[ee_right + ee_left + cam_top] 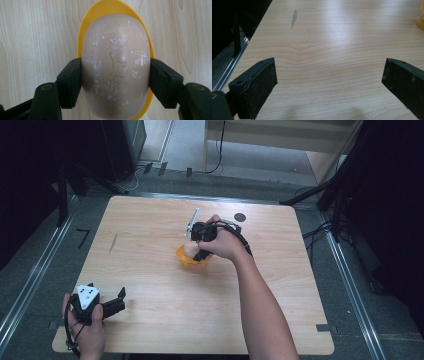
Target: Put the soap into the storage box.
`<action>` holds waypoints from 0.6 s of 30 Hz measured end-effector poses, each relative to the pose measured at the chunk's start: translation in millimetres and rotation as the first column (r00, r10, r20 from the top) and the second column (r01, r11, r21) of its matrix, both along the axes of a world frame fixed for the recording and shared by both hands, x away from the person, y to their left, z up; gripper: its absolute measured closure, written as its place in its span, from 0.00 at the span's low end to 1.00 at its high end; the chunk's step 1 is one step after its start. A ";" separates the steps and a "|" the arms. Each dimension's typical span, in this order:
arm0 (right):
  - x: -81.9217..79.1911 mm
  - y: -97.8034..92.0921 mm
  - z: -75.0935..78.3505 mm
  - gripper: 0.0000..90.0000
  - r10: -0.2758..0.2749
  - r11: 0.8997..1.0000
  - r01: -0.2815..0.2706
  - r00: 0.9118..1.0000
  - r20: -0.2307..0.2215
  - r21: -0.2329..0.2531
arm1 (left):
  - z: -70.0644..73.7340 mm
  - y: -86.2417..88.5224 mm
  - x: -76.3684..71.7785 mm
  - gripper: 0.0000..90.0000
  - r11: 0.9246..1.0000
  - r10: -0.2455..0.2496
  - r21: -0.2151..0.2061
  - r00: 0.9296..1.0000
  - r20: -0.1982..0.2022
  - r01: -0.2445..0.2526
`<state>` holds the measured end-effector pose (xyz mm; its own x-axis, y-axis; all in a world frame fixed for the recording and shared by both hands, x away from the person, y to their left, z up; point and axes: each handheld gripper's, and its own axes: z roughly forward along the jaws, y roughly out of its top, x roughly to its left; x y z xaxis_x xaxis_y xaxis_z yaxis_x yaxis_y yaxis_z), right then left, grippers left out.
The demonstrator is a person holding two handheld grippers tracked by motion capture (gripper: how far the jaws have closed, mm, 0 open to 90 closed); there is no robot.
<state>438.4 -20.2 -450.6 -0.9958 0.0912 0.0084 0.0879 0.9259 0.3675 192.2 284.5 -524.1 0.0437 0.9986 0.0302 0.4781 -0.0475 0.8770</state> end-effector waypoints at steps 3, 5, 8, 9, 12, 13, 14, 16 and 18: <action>2.0 -0.3 2.1 0.39 -0.008 0.999 0.007 1.000 0.016 0.034 | 0.1 0.1 0.0 0.00 1.000 -0.001 -0.001 1.000 -0.001 0.001; 3.2 -1.1 5.9 0.39 -0.021 0.998 0.020 1.000 0.008 0.068 | 0.0 0.4 0.0 0.00 1.000 -0.001 -0.004 1.000 0.000 0.001; 3.4 -1.3 6.2 0.37 -0.023 0.998 0.023 1.000 -0.006 0.056 | 0.0 0.6 0.0 0.00 1.000 -0.002 -0.006 1.000 0.001 0.002; 2.8 -1.4 5.3 0.36 -0.028 0.999 0.028 1.000 -0.007 0.045 | 0.0 0.6 0.0 0.00 1.000 -0.002 -0.006 1.000 0.001 0.002; 1.2 -2.9 4.8 0.35 -0.033 0.999 0.033 0.999 -0.005 0.043 | 0.0 0.5 0.0 0.00 1.000 -0.001 -0.005 1.000 0.000 0.001; 0.6 -3.7 5.1 0.34 -0.041 0.998 0.041 0.999 -0.010 0.045 | 0.0 0.4 0.0 0.00 1.000 0.000 -0.005 1.000 0.000 0.000; -0.3 -4.4 5.6 0.32 -0.051 0.997 0.052 0.999 -0.012 0.048 | 0.0 0.4 0.0 0.00 1.000 -0.001 -0.005 1.000 0.000 0.001; -1.2 -6.3 6.3 0.29 -0.057 0.996 0.058 0.998 -0.013 0.060 | 0.0 0.4 0.1 0.00 1.000 -0.001 -0.004 1.000 -0.001 0.001; -3.0 -8.4 6.7 0.25 -0.068 0.995 0.069 0.998 -0.016 0.067 | -0.1 0.4 0.1 0.00 1.000 -0.001 -0.004 1.000 0.000 0.001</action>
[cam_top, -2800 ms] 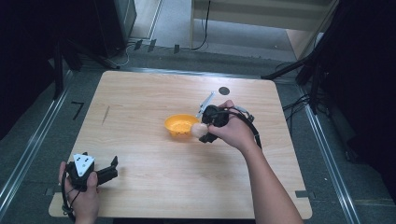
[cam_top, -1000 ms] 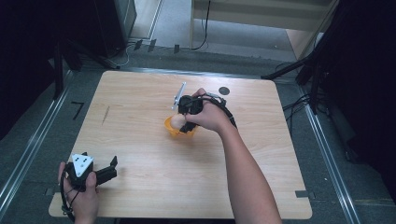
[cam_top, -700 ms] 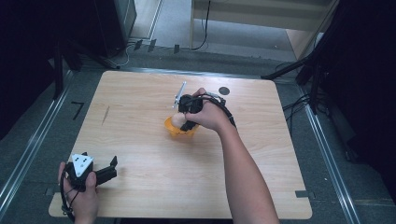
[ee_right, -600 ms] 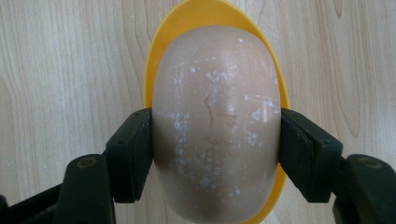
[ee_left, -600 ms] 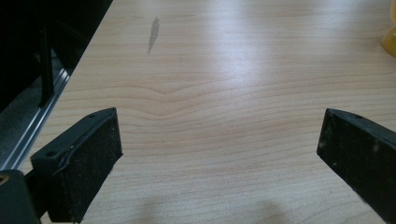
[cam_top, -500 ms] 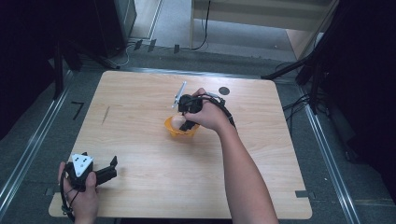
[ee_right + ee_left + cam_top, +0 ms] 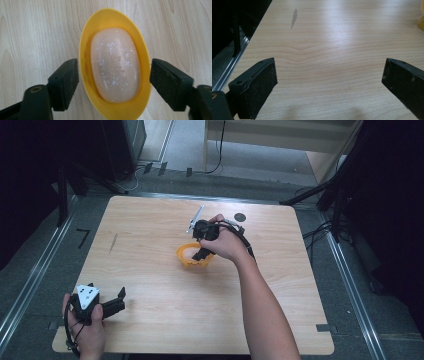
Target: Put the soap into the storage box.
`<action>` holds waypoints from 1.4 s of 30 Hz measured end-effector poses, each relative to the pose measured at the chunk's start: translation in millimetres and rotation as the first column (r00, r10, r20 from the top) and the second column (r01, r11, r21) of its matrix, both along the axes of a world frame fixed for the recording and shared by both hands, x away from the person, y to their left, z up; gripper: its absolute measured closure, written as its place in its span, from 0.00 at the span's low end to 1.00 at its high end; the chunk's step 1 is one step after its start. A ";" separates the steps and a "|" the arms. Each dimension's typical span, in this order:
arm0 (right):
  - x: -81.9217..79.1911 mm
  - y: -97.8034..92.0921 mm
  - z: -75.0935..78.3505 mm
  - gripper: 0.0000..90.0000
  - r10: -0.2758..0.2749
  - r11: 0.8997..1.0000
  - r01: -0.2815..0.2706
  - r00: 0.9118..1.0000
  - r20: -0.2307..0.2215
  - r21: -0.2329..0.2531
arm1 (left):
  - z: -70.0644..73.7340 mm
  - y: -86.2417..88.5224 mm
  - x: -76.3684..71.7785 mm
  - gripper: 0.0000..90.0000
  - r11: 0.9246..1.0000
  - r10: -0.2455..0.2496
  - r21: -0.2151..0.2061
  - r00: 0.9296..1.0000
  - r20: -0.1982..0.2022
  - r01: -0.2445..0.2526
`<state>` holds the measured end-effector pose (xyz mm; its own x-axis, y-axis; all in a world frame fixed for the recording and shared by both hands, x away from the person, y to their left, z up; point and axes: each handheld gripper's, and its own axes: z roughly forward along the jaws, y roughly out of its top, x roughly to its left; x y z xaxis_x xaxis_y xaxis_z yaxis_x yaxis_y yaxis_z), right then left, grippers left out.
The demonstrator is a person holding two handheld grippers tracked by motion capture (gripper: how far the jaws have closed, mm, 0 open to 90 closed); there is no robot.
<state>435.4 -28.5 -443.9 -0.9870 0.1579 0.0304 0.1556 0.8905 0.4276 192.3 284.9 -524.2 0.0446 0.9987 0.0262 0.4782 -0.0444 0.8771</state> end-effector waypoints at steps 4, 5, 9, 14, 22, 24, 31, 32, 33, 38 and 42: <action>-4.5 -6.3 0.2 0.13 -0.044 0.999 0.044 0.999 0.009 0.000 | -0.1 -0.4 0.1 0.00 1.000 0.002 0.004 1.000 0.002 -0.002; -5.2 -8.4 0.2 0.09 -0.057 0.998 0.057 0.998 0.011 0.006 | -0.1 -0.5 0.1 0.00 1.000 0.001 0.005 1.000 0.002 -0.001; -9.5 -17.8 -1.7 0.00 -0.103 0.994 0.103 0.995 -0.005 0.028 | -0.1 -0.8 0.3 0.00 1.000 0.000 0.009 1.000 0.001 0.000; -17.1 -30.5 -7.2 0.00 -0.130 0.991 0.130 0.992 -0.005 0.042 | -0.1 -0.7 0.2 0.00 1.000 -0.002 0.010 1.000 0.000 0.002; -27.9 -55.5 -10.9 0.00 -0.196 0.976 0.197 0.980 -0.021 0.091 | 0.0 -1.1 0.3 0.00 1.000 -0.001 0.014 1.000 -0.002 0.001; -30.1 -61.6 -10.8 0.00 -0.212 0.972 0.214 0.977 -0.028 0.096 | 0.0 -1.1 0.3 0.00 1.000 -0.001 0.014 1.000 -0.002 0.001; -37.8 -77.4 -14.8 0.00 -0.238 0.965 0.240 0.971 -0.027 0.111 | 0.0 -1.4 0.3 0.00 1.000 -0.001 0.018 1.000 -0.003 0.001; -38.7 -79.7 -15.8 0.00 -0.241 0.963 0.242 0.970 -0.025 0.116 | 0.0 -1.4 0.2 0.00 1.000 -0.002 0.019 1.000 -0.004 0.002; -39.8 -82.1 -16.5 0.00 -0.249 0.960 0.250 0.968 -0.027 0.124 | 0.1 -1.4 0.2 0.00 1.000 -0.003 0.019 1.000 -0.004 0.003; -45.7 -95.0 -20.9 0.00 -0.288 0.946 0.291 0.957 -0.039 0.140 | 0.0 -1.4 0.2 0.00 1.000 -0.003 0.019 1.000 -0.003 0.003; -50.5 -106.2 -23.4 0.00 -0.309 0.941 0.312 0.950 -0.037 0.136 | -0.1 -1.6 0.3 0.00 1.000 -0.001 0.020 1.000 -0.002 0.001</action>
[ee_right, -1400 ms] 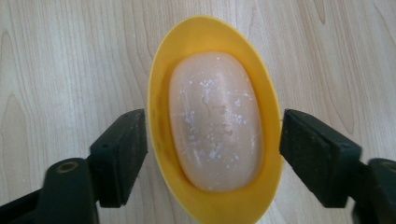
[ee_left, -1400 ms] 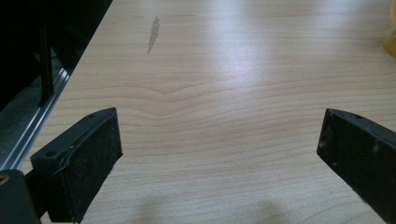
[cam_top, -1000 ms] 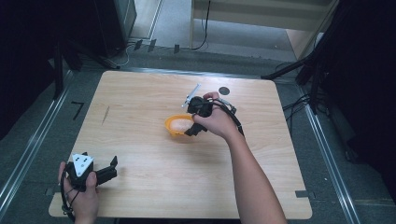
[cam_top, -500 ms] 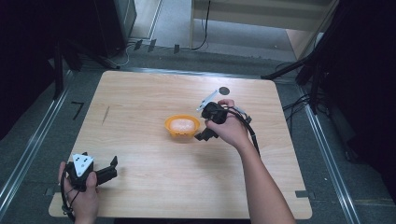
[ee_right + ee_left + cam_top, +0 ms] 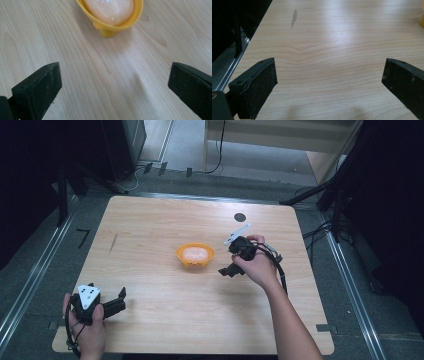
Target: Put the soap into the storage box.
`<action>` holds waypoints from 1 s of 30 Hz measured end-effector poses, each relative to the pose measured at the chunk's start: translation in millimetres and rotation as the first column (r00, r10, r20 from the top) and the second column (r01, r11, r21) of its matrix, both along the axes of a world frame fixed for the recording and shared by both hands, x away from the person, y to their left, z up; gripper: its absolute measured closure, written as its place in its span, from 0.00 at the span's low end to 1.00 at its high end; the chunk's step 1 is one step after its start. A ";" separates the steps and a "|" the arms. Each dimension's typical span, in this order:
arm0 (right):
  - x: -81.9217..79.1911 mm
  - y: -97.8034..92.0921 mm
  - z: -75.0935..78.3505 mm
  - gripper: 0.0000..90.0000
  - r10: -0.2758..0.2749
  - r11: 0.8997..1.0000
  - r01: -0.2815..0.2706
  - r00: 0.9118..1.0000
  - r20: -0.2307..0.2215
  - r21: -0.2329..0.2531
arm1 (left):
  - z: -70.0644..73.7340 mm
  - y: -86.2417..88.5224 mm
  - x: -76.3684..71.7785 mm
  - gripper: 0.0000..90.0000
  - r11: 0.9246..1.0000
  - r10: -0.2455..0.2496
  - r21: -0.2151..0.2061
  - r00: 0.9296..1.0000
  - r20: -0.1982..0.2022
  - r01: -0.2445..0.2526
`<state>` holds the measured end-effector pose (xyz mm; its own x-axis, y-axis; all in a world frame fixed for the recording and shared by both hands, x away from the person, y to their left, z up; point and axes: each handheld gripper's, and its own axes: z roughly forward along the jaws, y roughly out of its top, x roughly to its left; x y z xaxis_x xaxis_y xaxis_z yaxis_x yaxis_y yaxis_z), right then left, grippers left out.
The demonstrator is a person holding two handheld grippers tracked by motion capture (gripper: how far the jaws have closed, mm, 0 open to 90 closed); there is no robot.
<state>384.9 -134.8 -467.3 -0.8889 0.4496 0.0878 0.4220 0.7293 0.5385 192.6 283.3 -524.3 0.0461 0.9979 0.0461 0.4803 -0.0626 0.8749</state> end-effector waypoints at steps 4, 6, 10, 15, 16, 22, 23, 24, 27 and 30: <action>-6.5 -12.4 -1.9 0.00 -0.025 0.999 0.025 1.000 0.007 0.028 | 0.1 0.2 -0.2 0.00 1.000 -0.001 0.000 1.000 0.000 0.001; -10.1 -17.3 -4.3 0.00 -0.031 0.999 0.031 0.999 0.014 0.025 | 0.1 0.1 -0.1 0.00 1.000 0.000 -0.002 1.000 0.001 0.000; -17.5 -26.1 -8.6 0.00 -0.046 0.998 0.045 0.999 0.016 0.035 | 0.1 0.1 -0.2 0.00 1.000 -0.001 0.000 1.000 -0.001 0.001; -27.8 -35.9 -11.8 0.00 -0.076 0.996 0.075 0.997 0.023 0.049 | 0.1 0.2 -0.1 0.00 1.000 0.001 -0.003 1.000 0.000 -0.001; -29.9 -38.4 -12.7 0.00 -0.083 0.995 0.082 0.996 0.023 0.052 | 0.1 0.3 -0.1 0.00 1.000 0.000 -0.002 1.000 0.000 0.000; -42.1 -53.0 -23.1 0.00 -0.129 0.989 0.125 0.991 0.034 0.084 | 0.0 0.4 -0.2 0.00 1.000 -0.002 -0.003 1.000 0.003 0.002; -43.9 -55.1 -24.9 0.00 -0.138 0.987 0.134 0.990 0.031 0.092 | 0.0 0.4 -0.2 0.00 1.000 -0.002 -0.003 1.000 0.003 0.002; -45.3 -57.3 -26.6 0.00 -0.138 0.986 0.135 0.990 0.031 0.097 | 0.0 0.2 -0.1 0.00 1.000 -0.001 -0.003 1.000 0.002 0.001; -50.1 -62.9 -28.8 0.00 -0.153 0.983 0.148 0.988 0.038 0.111 | 0.1 0.2 -0.2 0.00 1.000 -0.001 -0.001 1.000 0.001 0.001; -54.7 -68.8 -30.2 0.00 -0.164 0.980 0.159 0.986 0.039 0.121 | 0.0 -0.1 -0.2 0.00 1.000 -0.001 0.001 1.000 0.001 0.001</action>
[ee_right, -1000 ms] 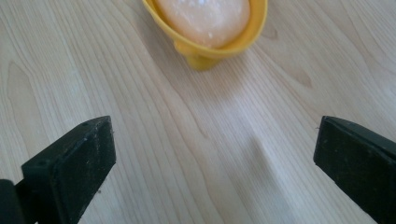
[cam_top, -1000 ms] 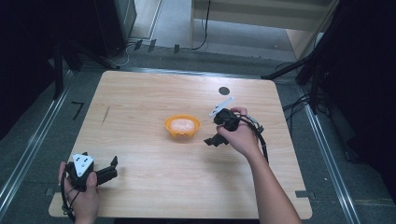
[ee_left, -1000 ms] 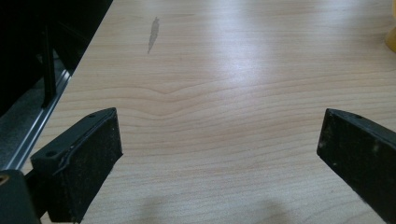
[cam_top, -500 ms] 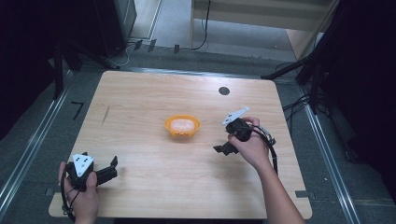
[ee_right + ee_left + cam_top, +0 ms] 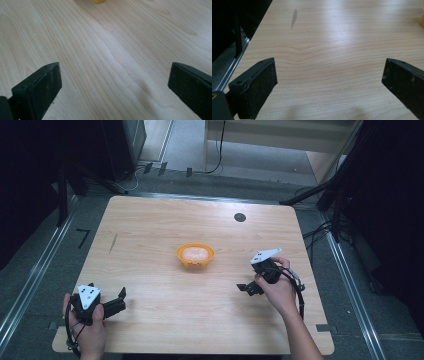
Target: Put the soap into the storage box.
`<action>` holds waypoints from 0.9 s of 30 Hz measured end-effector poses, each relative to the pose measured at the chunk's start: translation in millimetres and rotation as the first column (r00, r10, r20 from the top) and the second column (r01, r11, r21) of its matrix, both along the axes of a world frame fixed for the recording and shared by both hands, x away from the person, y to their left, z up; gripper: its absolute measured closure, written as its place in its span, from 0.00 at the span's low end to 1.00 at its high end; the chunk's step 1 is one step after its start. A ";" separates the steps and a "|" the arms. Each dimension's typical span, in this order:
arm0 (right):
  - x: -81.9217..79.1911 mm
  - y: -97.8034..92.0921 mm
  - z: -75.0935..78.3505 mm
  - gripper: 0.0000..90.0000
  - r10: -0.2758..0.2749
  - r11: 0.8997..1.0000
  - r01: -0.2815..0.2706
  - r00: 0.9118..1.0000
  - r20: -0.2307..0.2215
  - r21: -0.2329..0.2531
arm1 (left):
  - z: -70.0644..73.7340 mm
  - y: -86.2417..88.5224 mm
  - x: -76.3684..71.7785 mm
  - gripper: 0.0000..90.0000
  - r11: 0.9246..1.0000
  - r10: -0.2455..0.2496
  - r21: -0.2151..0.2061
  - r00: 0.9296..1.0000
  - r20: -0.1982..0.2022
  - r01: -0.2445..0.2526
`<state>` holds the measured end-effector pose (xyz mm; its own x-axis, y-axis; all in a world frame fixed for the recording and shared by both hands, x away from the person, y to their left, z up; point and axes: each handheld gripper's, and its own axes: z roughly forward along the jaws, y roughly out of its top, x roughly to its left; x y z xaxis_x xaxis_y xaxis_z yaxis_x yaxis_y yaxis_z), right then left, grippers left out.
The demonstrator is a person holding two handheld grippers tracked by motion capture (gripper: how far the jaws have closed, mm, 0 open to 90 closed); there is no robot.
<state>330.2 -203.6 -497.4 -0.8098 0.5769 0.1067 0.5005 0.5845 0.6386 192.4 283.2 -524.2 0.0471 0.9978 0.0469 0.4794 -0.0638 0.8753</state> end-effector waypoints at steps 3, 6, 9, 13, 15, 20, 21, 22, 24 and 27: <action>-4.7 -6.1 -2.1 0.00 -0.007 1.000 0.007 1.000 0.003 0.012 | 0.1 0.1 -0.2 0.00 1.000 -0.001 0.000 1.000 0.000 0.001; -9.6 -12.3 -4.8 0.00 -0.023 1.000 0.023 1.000 -0.001 0.016 | 0.1 -0.1 -0.2 0.00 1.000 -0.001 0.001 1.000 0.000 0.001; -14.0 -19.1 -6.6 0.00 -0.036 0.999 0.036 0.999 0.006 0.029 | 0.1 -0.3 -0.3 0.00 1.000 -0.001 0.002 1.000 0.000 0.001; -19.8 -28.9 -9.1 0.00 -0.062 0.997 0.061 0.998 0.013 0.042 | 0.0 -0.3 -0.3 0.00 1.000 -0.001 0.001 1.000 0.000 0.001; -22.6 -34.5 -10.5 0.00 -0.074 0.996 0.073 0.997 0.016 0.053 | 0.0 -0.3 -0.3 0.00 1.000 -0.002 0.001 1.000 0.001 0.002; -29.8 -46.5 -16.4 0.00 -0.096 0.994 0.094 0.995 0.016 0.060 | -0.1 -0.6 -0.2 0.00 1.000 -0.004 0.003 1.000 0.000 0.004; -31.8 -48.6 -17.1 0.00 -0.104 0.993 0.103 0.994 0.012 0.064 | -0.2 -0.8 -0.1 0.00 1.000 -0.002 0.004 1.000 0.000 0.002; -33.5 -50.8 -18.1 0.00 -0.107 0.992 0.106 0.994 0.016 0.068 | -0.1 -0.9 -0.1 0.00 1.000 -0.002 0.006 1.000 -0.001 0.002; -36.8 -55.4 -20.5 0.00 -0.110 0.992 0.107 0.994 0.026 0.071 | -0.1 -1.1 0.0 0.00 1.000 -0.002 0.007 1.000 -0.002 0.002; -42.1 -63.1 -24.7 0.00 -0.126 0.989 0.123 0.992 0.027 0.080 | -0.1 -1.2 -0.1 0.00 1.000 -0.002 0.009 1.000 -0.001 0.002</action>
